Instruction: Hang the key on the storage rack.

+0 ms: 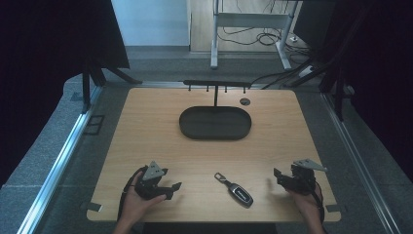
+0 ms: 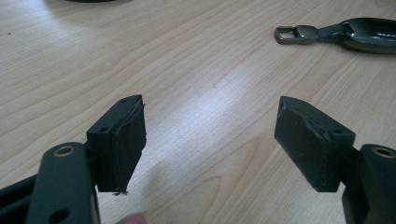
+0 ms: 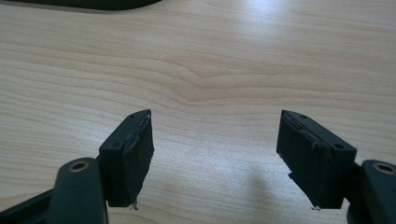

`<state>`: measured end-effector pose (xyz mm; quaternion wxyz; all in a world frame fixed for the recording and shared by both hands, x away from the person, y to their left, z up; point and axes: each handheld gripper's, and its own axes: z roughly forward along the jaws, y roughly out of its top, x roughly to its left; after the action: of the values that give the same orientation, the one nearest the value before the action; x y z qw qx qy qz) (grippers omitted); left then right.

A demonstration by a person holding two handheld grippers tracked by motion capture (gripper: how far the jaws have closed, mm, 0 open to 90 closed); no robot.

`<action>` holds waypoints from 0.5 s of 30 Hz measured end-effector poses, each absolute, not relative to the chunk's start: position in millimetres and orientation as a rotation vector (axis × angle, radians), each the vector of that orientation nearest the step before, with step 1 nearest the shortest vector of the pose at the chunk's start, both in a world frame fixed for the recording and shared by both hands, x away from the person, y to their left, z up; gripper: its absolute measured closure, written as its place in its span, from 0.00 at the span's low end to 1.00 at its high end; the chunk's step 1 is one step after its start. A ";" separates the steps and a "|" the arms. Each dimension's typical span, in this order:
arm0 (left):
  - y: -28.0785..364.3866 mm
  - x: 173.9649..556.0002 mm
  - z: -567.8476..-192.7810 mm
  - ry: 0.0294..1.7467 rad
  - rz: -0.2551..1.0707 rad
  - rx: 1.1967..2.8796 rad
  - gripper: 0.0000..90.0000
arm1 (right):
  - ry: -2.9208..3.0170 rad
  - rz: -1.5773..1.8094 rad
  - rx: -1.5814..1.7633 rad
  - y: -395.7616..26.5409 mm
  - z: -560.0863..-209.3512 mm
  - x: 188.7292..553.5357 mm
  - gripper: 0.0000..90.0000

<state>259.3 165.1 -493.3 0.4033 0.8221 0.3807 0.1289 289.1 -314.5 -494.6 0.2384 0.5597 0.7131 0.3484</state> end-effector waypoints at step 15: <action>167.7 259.8 -493.1 0.970 0.333 2.075 0.28 | 1.912 0.990 1.552 -325.8 -484.4 284.0 0.34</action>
<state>259.8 167.7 -493.1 0.4016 0.8210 0.3838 0.1319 284.0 -325.8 -484.4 0.2412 0.5675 0.6992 0.3618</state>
